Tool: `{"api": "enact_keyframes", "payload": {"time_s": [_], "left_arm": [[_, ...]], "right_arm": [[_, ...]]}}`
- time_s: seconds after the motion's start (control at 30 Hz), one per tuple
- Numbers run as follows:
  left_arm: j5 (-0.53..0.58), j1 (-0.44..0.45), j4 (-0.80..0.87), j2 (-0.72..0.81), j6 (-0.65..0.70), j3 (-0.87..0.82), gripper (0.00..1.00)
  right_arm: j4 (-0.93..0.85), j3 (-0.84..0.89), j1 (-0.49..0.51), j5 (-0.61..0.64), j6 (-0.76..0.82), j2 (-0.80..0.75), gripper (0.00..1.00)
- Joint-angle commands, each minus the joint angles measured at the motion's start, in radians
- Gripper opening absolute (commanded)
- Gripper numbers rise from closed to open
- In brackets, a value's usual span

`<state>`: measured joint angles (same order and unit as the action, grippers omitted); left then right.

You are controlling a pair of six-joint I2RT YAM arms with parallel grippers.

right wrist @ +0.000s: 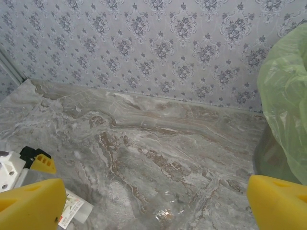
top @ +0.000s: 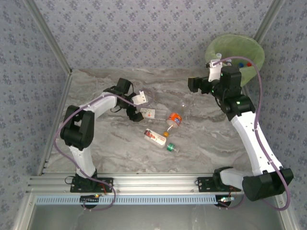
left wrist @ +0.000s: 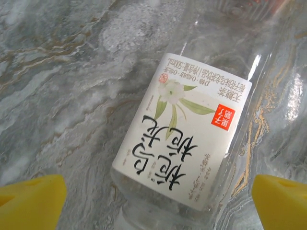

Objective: Put the plastic bottles in the bin

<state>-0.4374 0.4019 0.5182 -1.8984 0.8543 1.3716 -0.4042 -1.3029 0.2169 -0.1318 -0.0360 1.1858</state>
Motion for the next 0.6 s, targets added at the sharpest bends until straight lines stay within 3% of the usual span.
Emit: {"api": "enact_keyframes", "payload": {"time_s": [0.0, 0.2, 0.57], "left_arm": [[-0.047, 0.021, 0.131, -0.040, 0.098, 0.062, 0.99], [0.033, 0.051, 0.154, -0.130, 0.192, 0.091, 0.99], [0.072, 0.089, 0.167, -0.177, 0.181, 0.109, 0.89]], "right_arm": [[-0.027, 0.013, 0.004, 0.033, 0.027, -0.026, 0.99], [-0.038, 0.009, 0.004, 0.040, 0.033, -0.039, 0.99], [-0.033, 0.013, 0.005, 0.042, 0.020, -0.034, 0.99]]}}
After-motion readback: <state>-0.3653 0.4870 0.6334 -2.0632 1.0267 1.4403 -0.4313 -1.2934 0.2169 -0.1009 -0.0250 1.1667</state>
